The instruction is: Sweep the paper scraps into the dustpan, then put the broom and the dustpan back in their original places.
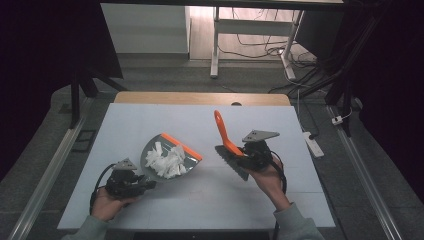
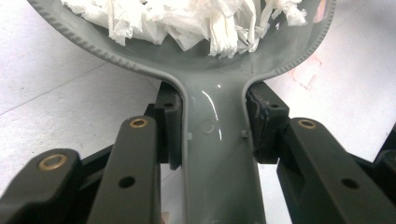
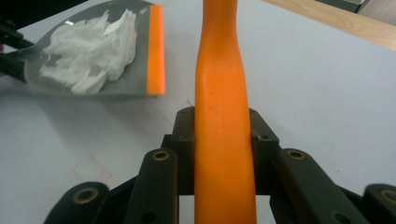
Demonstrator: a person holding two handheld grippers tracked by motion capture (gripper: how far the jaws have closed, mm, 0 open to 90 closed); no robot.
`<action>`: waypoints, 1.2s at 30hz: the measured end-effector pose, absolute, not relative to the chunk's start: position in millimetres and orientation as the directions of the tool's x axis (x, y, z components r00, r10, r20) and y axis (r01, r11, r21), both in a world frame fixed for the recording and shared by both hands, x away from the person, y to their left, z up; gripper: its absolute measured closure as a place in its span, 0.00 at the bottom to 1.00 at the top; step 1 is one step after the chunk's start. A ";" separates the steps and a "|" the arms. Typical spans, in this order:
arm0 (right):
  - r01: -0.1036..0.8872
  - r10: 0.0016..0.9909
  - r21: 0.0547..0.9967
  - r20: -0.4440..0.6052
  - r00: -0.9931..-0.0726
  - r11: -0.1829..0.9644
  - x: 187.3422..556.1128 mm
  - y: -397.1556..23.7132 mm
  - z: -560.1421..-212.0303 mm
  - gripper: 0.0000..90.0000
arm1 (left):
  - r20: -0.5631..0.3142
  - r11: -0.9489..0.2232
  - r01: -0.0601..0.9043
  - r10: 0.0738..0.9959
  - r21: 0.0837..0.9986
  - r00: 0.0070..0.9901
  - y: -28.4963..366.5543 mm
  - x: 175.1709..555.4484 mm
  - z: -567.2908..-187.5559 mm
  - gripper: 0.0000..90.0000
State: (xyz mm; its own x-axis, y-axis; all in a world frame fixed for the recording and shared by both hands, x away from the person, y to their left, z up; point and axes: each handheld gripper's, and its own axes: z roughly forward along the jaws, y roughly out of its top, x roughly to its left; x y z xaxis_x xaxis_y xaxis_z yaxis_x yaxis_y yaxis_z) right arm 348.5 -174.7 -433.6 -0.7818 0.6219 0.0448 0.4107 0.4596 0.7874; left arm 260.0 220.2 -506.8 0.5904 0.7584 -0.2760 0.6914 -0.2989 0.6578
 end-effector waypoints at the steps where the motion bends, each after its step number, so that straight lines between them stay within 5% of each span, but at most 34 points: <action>1: 0.408 0.618 0.788 0.044 -0.785 0.462 347.3 -176.8 -433.8 0.78 | -0.282 -0.291 0.696 0.761 0.657 0.585 220.2 259.9 -507.3 0.68; 36: 0.470 0.613 0.766 0.127 -0.780 0.439 327.5 -228.8 -451.1 0.78 | -0.317 -0.076 0.739 0.870 0.670 0.377 222.9 244.7 -509.2 0.68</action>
State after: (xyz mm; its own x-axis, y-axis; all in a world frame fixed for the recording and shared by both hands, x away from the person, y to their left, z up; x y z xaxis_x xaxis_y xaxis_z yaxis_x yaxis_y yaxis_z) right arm 327.5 -228.8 -451.1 -0.7796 0.6134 0.1266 0.4699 0.4392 0.7657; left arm 244.7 222.9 -509.2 0.3767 0.8705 -0.3168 0.7389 -0.0760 0.6696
